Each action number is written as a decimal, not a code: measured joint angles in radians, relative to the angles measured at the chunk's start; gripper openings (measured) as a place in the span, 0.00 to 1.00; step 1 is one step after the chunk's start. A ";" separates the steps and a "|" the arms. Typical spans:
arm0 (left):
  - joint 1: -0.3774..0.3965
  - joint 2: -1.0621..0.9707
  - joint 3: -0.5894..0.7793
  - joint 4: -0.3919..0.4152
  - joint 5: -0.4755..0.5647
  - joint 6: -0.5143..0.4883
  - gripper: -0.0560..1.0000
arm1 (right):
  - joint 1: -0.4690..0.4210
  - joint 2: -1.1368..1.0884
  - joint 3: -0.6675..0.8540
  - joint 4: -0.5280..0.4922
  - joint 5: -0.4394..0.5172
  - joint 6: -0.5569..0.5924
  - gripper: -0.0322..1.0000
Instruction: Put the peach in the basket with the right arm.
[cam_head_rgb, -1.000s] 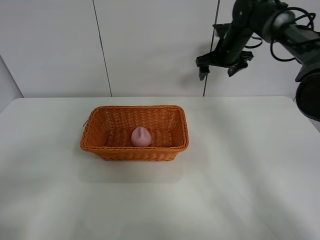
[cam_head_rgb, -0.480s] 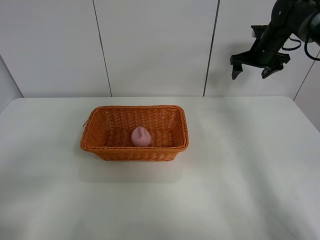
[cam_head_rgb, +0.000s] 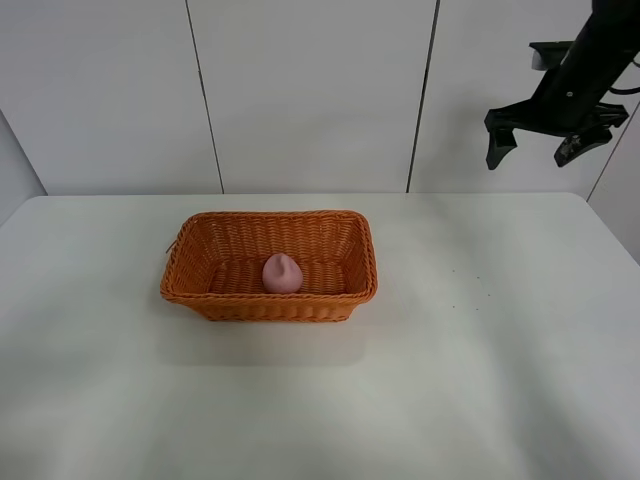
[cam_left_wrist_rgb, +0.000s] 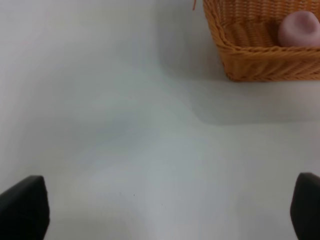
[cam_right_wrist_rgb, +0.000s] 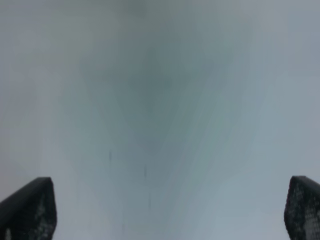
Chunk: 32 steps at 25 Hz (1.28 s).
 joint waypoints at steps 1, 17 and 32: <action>0.000 0.000 0.000 0.000 0.000 0.000 0.99 | 0.000 -0.053 0.069 0.000 0.000 -0.001 0.71; 0.000 0.000 0.000 0.000 0.000 0.000 0.99 | 0.000 -1.075 1.094 0.000 -0.038 -0.038 0.71; 0.000 0.000 0.000 0.000 0.000 0.000 0.99 | 0.000 -1.780 1.339 0.004 -0.181 -0.039 0.71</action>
